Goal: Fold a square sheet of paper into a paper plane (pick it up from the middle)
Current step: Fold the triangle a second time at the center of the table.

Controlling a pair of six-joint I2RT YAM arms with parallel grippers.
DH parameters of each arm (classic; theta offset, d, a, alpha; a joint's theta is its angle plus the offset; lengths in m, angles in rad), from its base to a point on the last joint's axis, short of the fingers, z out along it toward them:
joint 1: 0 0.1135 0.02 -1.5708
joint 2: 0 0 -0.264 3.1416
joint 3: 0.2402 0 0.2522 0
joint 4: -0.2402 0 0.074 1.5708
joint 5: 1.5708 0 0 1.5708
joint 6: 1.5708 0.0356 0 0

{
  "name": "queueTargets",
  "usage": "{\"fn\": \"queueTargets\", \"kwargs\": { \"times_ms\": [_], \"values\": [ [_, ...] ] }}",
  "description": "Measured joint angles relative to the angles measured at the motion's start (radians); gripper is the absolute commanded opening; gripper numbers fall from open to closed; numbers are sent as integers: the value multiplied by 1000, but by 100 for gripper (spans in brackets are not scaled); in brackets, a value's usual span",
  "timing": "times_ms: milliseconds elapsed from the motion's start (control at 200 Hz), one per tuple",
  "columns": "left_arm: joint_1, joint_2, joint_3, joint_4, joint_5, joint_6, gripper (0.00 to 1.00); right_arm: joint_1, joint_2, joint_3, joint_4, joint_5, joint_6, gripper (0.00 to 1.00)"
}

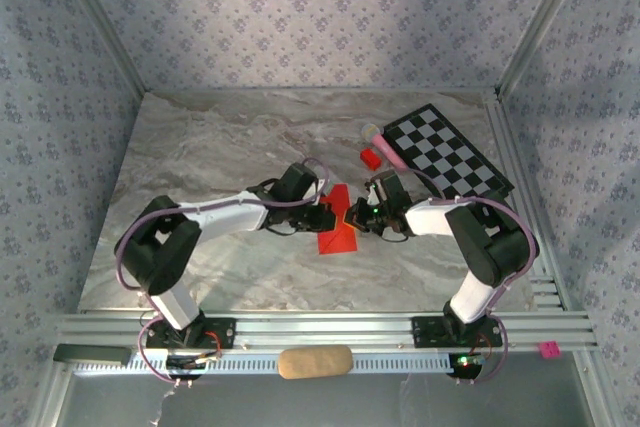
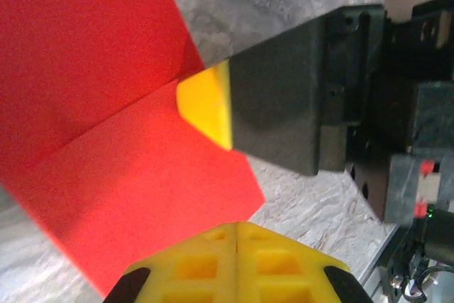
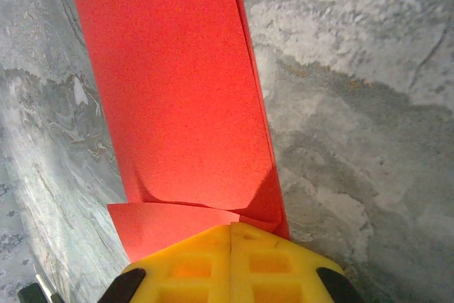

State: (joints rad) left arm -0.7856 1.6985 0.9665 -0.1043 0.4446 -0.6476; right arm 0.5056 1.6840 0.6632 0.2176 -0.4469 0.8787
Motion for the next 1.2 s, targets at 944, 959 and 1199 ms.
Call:
{"fn": "queueTargets", "kwargs": {
  "times_ms": [944, 959, 1199],
  "values": [
    [-15, 91, -85, 75, 11, 0, 10, 10, -1, 0, -5, 1, 0, 0],
    [-15, 89, -88, 74, 11, 0, 10, 10, -1, 0, -5, 1, 0, 0],
    [-15, 48, -134, 56, 11, 9, 9, 10, -1, 0, -5, 1, 0, 0]
  ]
}}
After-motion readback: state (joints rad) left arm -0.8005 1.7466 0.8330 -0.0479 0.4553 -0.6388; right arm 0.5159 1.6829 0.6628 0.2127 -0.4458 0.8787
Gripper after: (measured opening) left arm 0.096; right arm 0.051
